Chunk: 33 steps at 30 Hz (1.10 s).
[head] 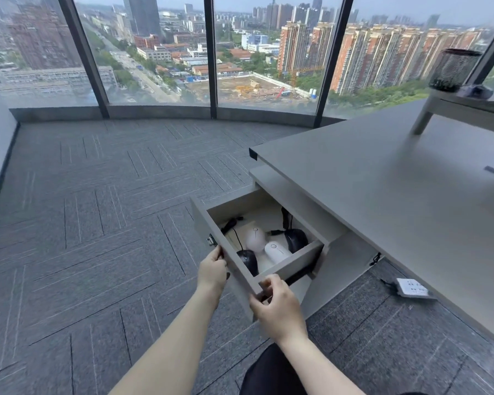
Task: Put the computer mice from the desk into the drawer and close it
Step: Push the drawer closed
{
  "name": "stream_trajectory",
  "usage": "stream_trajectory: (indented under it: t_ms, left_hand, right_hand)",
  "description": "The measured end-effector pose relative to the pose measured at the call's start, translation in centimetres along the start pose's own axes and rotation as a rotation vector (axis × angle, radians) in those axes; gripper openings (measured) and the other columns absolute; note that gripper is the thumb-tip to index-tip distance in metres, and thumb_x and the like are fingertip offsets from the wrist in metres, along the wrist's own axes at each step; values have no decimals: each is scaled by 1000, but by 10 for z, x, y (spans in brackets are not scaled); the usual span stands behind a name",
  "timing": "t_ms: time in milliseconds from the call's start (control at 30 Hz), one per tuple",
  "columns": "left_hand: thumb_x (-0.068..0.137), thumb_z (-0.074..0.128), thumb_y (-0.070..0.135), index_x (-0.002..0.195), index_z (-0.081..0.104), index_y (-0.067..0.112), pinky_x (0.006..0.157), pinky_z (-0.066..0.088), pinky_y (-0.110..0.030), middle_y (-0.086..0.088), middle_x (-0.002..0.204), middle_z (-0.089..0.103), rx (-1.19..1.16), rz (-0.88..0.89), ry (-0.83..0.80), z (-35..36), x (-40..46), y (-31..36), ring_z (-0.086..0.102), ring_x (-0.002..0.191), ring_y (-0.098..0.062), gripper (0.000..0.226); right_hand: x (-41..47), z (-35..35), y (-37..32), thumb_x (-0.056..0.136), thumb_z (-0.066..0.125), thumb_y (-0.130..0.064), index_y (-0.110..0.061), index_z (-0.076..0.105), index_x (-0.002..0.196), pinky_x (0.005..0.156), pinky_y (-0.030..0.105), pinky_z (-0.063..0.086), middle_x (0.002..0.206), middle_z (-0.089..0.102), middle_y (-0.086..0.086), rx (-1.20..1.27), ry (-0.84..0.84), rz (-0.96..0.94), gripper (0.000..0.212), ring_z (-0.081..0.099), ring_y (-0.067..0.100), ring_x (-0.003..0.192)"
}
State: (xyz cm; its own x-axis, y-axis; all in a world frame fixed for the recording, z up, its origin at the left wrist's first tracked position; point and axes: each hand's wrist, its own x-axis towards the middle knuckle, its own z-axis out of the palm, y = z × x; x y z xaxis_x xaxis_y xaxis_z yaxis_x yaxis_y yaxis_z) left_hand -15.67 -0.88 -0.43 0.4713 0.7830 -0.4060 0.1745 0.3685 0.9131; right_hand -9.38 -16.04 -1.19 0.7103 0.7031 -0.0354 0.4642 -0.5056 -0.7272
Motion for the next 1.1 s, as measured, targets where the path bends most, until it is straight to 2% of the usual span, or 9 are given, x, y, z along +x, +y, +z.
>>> stream_trajectory:
  t_ms: [67,167,267,400,533,633,800,967,1100]
  left_hand:
    - [91,39,5,140,48,22,105,45,-42,2,137,59,11,1,-20,18,10,1,56,120,-19,53]
    - [93,38,3,143,44,20,94,48,-36,0,138,56,-3,-2,-48,45,22,6,57,114,-17,53]
    - [93,37,2,145,41,17,93,49,-34,0,143,52,-9,-7,-89,71,32,11,53,121,-19,54]
    - [91,39,0,145,39,18,91,48,-33,0,146,48,-22,-23,-117,101,46,15,51,122,-18,57]
    - [89,38,-4,146,38,17,98,48,-37,1,149,44,-36,-29,-134,127,58,17,50,124,-20,60]
    - [89,37,-4,146,38,17,97,48,-36,1,151,42,-58,-42,-151,142,64,18,49,126,-21,61]
    - [89,37,-5,146,36,16,101,46,-38,0,149,42,-90,-60,-184,162,70,22,48,124,-21,61]
    - [90,36,-7,148,32,15,104,45,-40,3,133,45,-77,-73,-209,171,70,26,52,106,-17,63]
    - [90,36,-7,149,31,15,104,45,-40,10,117,53,-52,-57,-215,169,71,24,54,90,-10,64]
  right_hand:
    - [9,-10,10,76,61,-53,-30,51,97,68,31,54,94,60,-7,35,49,39,33,59,8,79]
    - [21,-25,23,80,67,-44,-25,48,107,60,17,44,100,58,-4,75,121,98,38,54,2,81]
    - [33,-37,35,81,68,-43,-22,41,118,54,19,41,106,56,2,102,209,155,50,53,4,77]
    - [48,-52,46,81,70,-42,-15,36,135,68,29,48,124,53,8,157,295,238,68,51,12,81]
    - [63,-63,58,82,71,-41,-11,34,142,76,25,44,136,48,10,215,353,283,77,58,11,86]
    - [75,-66,70,82,70,-43,-14,37,139,79,28,47,131,55,10,232,385,297,71,59,24,107]
    - [88,-72,80,83,69,-43,-16,50,119,80,37,54,116,64,4,246,437,310,49,63,23,103]
    - [93,-78,85,82,73,-37,-18,56,103,79,30,51,104,69,-1,278,459,302,34,65,16,94]
    - [93,-79,85,81,74,-36,-17,57,101,74,29,50,100,71,-1,287,454,300,33,66,16,90]
